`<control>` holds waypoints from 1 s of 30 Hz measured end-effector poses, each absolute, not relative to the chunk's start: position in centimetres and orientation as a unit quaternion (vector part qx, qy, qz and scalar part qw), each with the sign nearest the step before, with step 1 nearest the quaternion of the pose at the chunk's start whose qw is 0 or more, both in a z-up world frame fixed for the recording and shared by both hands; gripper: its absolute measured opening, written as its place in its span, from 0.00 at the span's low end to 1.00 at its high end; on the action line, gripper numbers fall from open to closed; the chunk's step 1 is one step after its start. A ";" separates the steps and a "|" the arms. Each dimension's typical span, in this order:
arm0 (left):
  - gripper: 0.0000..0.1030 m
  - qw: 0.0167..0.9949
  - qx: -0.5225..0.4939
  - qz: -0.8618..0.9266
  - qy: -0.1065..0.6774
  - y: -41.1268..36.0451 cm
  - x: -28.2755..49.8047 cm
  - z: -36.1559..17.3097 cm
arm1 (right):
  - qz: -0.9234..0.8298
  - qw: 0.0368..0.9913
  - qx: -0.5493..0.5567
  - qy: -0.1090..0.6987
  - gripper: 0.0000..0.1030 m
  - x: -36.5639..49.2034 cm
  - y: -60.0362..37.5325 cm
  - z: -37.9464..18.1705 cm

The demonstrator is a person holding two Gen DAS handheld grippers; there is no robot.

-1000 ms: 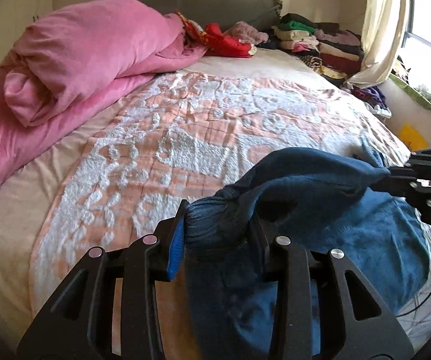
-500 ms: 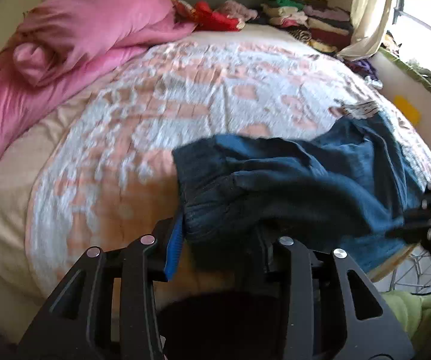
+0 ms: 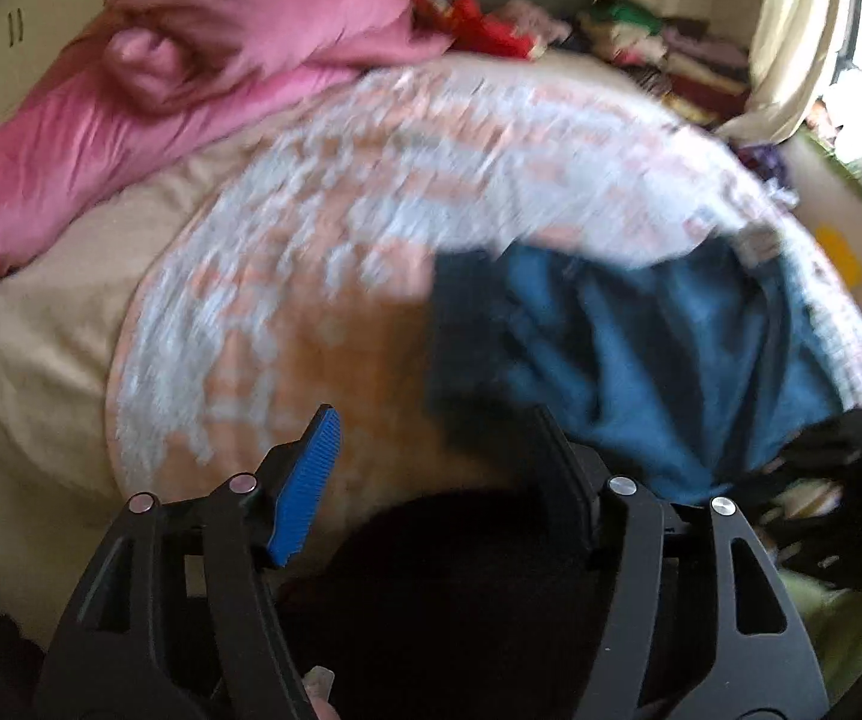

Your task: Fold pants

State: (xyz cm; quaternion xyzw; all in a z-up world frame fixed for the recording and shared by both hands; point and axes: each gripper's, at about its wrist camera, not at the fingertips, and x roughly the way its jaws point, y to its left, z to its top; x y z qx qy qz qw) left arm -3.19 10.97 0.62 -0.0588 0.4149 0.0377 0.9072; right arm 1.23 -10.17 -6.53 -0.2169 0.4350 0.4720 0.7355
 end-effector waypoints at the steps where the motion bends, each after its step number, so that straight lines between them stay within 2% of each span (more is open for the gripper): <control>1: 0.53 0.910 -0.054 0.026 0.410 10.2 -2.7 1.1 | 0.472 0.735 -0.214 0.437 0.10 1.4 -10.2 -6.6; 2: 0.52 0.911 -0.046 0.009 0.410 9.1 -2.1 1.3 | 0.472 0.735 -0.211 0.438 0.10 1.5 -10.3 -6.6; 6: 0.49 0.893 0.002 -0.011 0.449 6.3 0.9 -1.1 | 0.491 0.722 -0.195 0.447 0.33 1.1 -11.0 -5.6; 9: 0.49 0.881 0.017 0.001 0.473 6.2 1.4 -3.4 | 0.483 0.745 -0.191 0.418 0.37 1.0 -12.3 -3.5; 12: 0.49 0.881 0.024 0.007 0.472 6.2 1.0 -4.0 | 0.462 0.771 -0.166 0.407 0.47 2.3 -13.2 -2.5; 19: 0.49 0.884 0.015 0.009 0.467 6.6 1.0 -4.0 | 0.401 0.755 -0.140 0.500 0.47 5.2 -12.0 -7.3; 24: 0.51 0.892 0.004 0.010 0.453 6.5 0.5 -2.6 | 0.409 0.766 -0.110 0.485 0.47 4.9 -13.1 -6.2; 30: 0.58 0.906 -0.001 0.001 0.423 5.6 -0.5 0.1 | 0.374 0.816 -0.070 0.436 0.47 5.6 -17.7 -1.8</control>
